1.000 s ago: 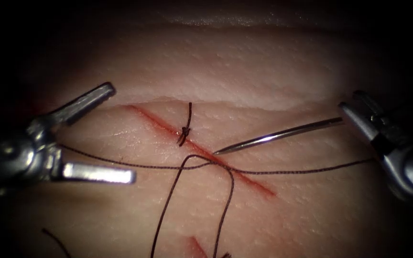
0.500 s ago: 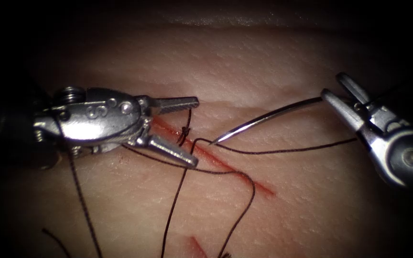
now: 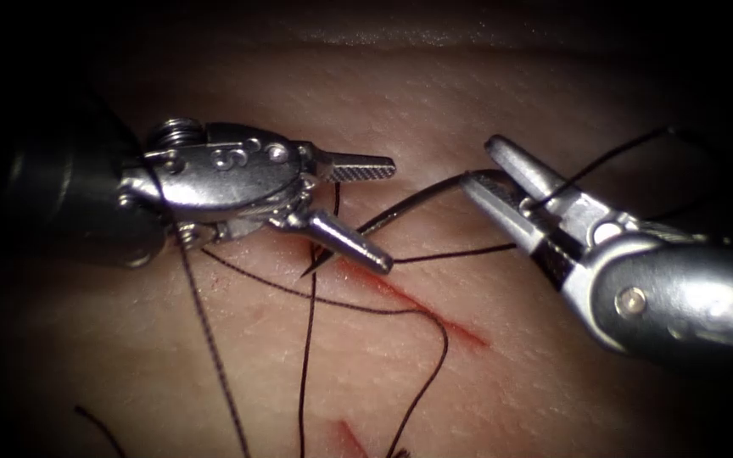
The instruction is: Wound Closure
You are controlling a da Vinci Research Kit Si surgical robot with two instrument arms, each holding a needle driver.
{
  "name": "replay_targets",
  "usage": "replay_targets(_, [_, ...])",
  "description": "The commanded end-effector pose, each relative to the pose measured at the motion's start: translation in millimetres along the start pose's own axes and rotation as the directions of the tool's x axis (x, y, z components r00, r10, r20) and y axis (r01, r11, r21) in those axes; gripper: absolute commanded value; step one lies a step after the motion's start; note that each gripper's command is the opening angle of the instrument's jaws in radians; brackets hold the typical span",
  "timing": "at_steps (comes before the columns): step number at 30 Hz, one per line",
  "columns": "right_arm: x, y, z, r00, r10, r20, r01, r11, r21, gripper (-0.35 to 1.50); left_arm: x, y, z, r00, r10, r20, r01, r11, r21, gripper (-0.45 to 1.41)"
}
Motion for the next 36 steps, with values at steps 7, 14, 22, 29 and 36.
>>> replay_targets(7, [0.3, -0.9, 1.2, 1.0, -0.014, -0.026, 0.015, 1.0, 0.015, -0.35, -0.6, -1.2, 0.7, 0.998, -0.035, 0.045, 0.036, 0.999, -0.007, 0.37])
replay_targets(14, [1.1, -1.1, 1.2, 0.998, -0.011, -0.059, 0.013, 1.0, 0.024, -0.35, -0.6, -1.3, 0.9, 0.995, -0.038, 0.092, 0.038, 0.999, 0.001, 0.42])
replay_targets(22, [1.4, -1.1, 1.2, 0.997, -0.013, -0.07, 0.015, 1.0, 0.027, -0.35, -1.1, -0.9, 0.9, 0.989, -0.036, 0.146, 0.038, 0.999, -0.015, 0.46])
replay_targets(29, [1.4, -1.6, 1.0, 0.997, -0.022, -0.077, 0.024, 0.999, 0.026, -0.35, -0.9, -1.1, 0.4, 0.989, -0.035, 0.145, 0.038, 0.999, -0.022, -0.45])
replay_targets(36, [1.1, -1.6, 1.2, 0.985, 0.16, -0.065, -0.157, 0.987, 0.041, 0.46, -0.9, -1.1, -0.2, 0.993, -0.05, 0.109, 0.053, 0.998, -0.022, -0.45])
